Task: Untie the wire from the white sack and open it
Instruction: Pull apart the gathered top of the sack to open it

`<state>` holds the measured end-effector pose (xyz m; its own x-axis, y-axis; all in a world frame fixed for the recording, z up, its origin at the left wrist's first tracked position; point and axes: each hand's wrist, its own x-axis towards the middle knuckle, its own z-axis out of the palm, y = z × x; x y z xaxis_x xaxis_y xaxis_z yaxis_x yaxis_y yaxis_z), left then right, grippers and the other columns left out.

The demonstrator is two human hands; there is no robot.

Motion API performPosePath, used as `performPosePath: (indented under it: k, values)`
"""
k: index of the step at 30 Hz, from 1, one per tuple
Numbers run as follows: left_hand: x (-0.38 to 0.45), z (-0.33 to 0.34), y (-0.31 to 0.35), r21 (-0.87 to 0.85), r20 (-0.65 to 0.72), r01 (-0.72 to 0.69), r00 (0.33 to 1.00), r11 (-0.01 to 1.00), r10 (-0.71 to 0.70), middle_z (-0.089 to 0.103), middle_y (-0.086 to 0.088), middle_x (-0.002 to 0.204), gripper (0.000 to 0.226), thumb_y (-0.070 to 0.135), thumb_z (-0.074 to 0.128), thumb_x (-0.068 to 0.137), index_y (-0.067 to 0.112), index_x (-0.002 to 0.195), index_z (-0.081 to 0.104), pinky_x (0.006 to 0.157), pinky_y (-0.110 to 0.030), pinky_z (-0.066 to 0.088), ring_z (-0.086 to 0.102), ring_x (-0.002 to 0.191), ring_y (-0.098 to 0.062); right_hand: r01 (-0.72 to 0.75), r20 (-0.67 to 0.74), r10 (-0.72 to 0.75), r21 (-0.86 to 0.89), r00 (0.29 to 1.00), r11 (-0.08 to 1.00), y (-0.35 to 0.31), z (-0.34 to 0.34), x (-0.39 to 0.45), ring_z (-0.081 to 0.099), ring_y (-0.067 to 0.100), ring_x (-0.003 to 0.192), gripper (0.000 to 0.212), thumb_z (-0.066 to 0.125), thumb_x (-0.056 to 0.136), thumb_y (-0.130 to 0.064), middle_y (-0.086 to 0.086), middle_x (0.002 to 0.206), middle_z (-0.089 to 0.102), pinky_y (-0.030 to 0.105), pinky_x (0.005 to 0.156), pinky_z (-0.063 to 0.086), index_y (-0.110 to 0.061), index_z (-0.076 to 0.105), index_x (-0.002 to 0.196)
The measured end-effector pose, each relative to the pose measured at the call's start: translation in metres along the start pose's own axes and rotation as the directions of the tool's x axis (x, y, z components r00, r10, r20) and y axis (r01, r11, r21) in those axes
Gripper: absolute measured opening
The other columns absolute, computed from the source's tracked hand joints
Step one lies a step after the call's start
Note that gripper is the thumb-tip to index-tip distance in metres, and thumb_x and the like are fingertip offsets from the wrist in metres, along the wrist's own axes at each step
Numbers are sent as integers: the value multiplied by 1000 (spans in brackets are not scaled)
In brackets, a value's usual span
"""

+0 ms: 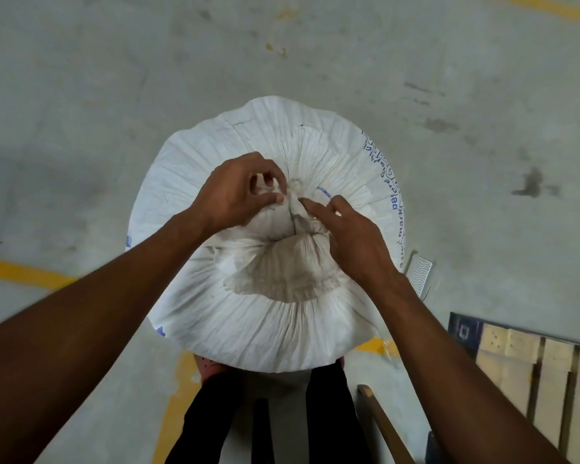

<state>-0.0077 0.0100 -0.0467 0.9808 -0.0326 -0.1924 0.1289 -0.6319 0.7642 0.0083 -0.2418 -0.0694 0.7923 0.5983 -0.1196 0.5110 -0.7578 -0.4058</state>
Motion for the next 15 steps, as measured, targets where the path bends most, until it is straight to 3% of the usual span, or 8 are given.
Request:
performPosePath:
  k: [3, 6, 8, 10, 12, 15]
  values:
    - [-20, 0, -5, 21, 0, -3, 1000, 1000, 3, 60, 8, 67, 15, 38, 83, 87, 31, 84, 70, 65, -40, 52, 59, 61, -13, -46, 50, 47, -15, 998, 999, 11, -4, -6, 28, 9, 47, 103, 51, 80, 19, 1, 112, 49, 21, 44, 23, -47, 36, 157]
    - [-40, 4, -14, 74, 23, -18, 1000, 997, 16, 61, 9, 61, 25, 56, 81, 83, 33, 90, 74, 62, -36, 52, 60, 56, -12, -89, 90, 96, -84, 991, 993, 16, -9, -7, 26, 8, 47, 112, 48, 78, 19, 0, 117, 47, 26, 45, 25, -54, 23, 159]
    - [-48, 4, -18, 162, 78, -61, 996, 985, 49, 72, 14, 79, 48, 74, 75, 77, 41, 112, 76, 68, -32, 55, 68, 69, -8, -136, 107, 149, -118, 983, 984, 18, -10, -6, 27, 7, 48, 109, 47, 80, 17, 2, 116, 47, 28, 47, 27, -53, 22, 159]
    - [-50, 6, -25, 286, 128, -134, 987, 949, 100, 76, 15, 111, 72, 86, 61, 77, 42, 135, 68, 77, -33, 56, 70, 94, -13, -222, 94, 233, -119, 968, 968, 23, -9, -5, 30, 10, 51, 101, 45, 85, 13, 5, 114, 46, 31, 54, 33, -50, 23, 161]
    - [-44, 8, -30, 347, 134, -183, 980, 920, 145, 72, 11, 122, 70, 79, 52, 88, 38, 144, 63, 77, -36, 53, 62, 103, -19, -327, 92, 339, -130, 936, 936, 30, -9, -5, 42, 19, 58, 92, 46, 91, 7, 8, 117, 48, 35, 63, 37, -47, 23, 161]
    - [-22, 12, -29, 368, 94, -196, 980, 909, 173, 71, 0, 101, 38, 43, 62, 98, 28, 130, 75, 70, -37, 48, 61, 92, -27, -391, 13, 401, -195, 916, 899, 34, 1, -4, 57, 31, 81, 98, 61, 88, 7, 15, 132, 50, 41, 69, 45, -39, 18, 164]
